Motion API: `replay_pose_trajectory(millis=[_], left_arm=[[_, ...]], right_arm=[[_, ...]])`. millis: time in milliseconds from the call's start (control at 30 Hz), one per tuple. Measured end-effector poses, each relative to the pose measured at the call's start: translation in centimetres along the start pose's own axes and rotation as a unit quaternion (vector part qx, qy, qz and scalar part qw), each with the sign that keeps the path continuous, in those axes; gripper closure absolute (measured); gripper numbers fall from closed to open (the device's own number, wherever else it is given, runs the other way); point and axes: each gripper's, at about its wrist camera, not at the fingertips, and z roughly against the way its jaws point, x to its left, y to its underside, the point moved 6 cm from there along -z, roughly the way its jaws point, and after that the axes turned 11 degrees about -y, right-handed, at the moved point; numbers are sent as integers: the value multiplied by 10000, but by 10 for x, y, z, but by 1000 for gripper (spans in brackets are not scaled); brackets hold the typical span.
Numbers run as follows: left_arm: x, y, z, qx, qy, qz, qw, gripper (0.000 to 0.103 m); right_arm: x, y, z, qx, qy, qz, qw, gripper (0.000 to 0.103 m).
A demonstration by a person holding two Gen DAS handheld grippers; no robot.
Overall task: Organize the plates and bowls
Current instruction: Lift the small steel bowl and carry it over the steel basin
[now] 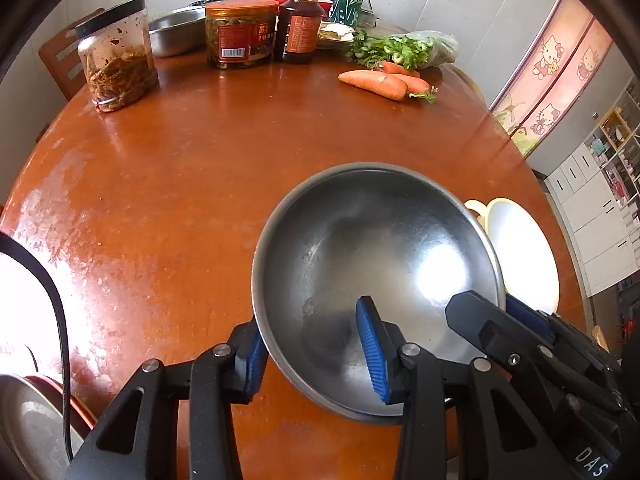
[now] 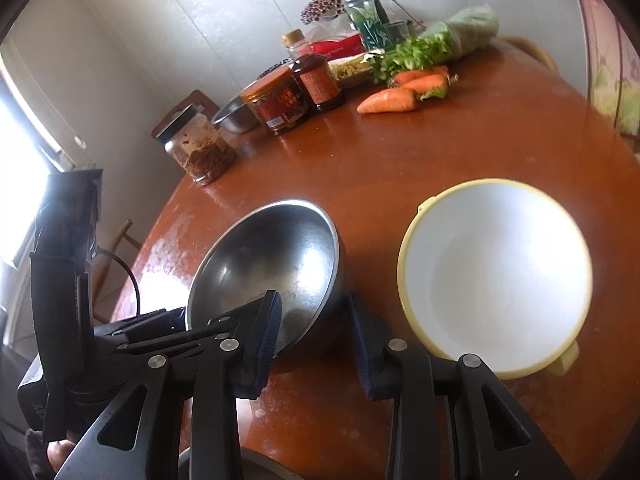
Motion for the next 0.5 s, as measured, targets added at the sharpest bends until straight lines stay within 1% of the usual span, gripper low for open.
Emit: replay_pose_trajectory(millis=[500], left_arm=[[4, 7, 45, -384, -125, -17, 9992, 61]], right_arm=[[25, 1, 20, -111, -113, 351, 9993, 66]])
